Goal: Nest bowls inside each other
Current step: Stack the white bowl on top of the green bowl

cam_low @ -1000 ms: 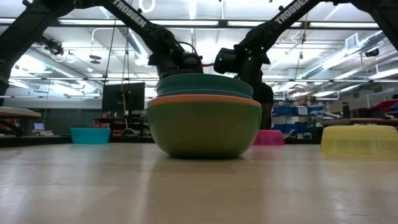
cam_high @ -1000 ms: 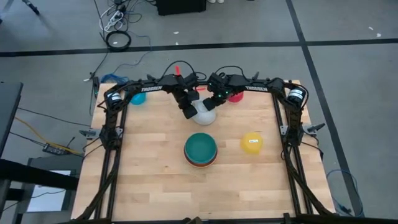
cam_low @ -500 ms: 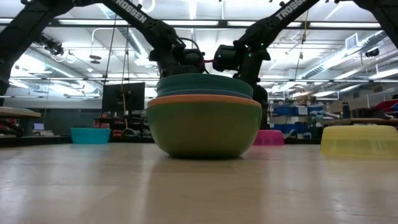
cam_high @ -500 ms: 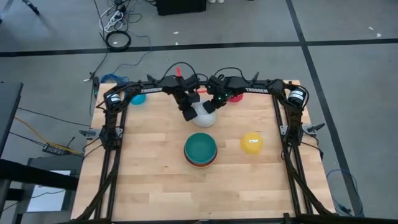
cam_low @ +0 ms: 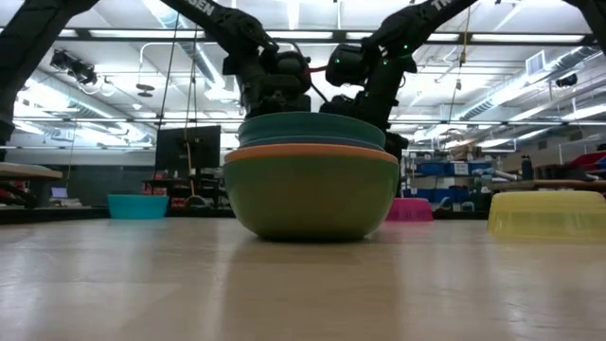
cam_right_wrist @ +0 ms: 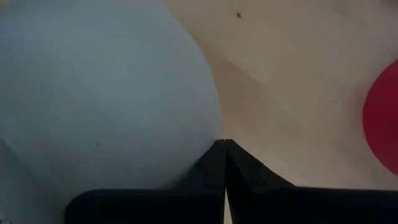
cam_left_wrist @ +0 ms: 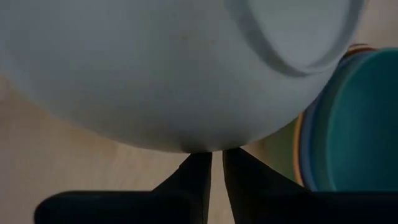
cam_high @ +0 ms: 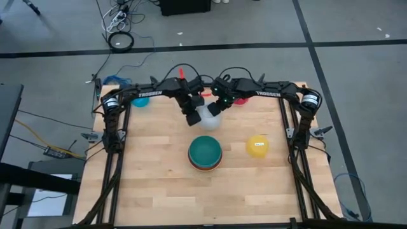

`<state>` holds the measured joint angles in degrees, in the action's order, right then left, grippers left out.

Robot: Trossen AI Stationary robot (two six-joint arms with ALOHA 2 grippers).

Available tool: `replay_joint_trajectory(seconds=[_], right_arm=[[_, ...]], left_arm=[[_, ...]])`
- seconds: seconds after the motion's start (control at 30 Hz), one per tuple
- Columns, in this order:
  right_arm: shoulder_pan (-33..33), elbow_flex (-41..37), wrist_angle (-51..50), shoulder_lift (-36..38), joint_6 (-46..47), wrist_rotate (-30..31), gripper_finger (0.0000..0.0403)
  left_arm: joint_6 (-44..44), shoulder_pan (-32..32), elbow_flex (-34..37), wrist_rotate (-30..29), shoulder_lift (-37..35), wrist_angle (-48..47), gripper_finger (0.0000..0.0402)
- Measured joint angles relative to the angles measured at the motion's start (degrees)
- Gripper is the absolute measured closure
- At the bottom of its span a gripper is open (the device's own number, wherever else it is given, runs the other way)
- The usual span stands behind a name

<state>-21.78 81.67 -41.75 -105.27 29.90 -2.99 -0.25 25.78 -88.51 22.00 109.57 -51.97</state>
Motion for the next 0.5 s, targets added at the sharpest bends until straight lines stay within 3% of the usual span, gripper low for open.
replay_joint_trajectory(seconds=[0.5], right_arm=[[4.82, 0.00, -1.28, 4.57, 3.07, 3.70, 0.0403]], left_arm=[[-1.57, -4.50, -3.29, -3.25, -3.34, -6.62, 0.0351]])
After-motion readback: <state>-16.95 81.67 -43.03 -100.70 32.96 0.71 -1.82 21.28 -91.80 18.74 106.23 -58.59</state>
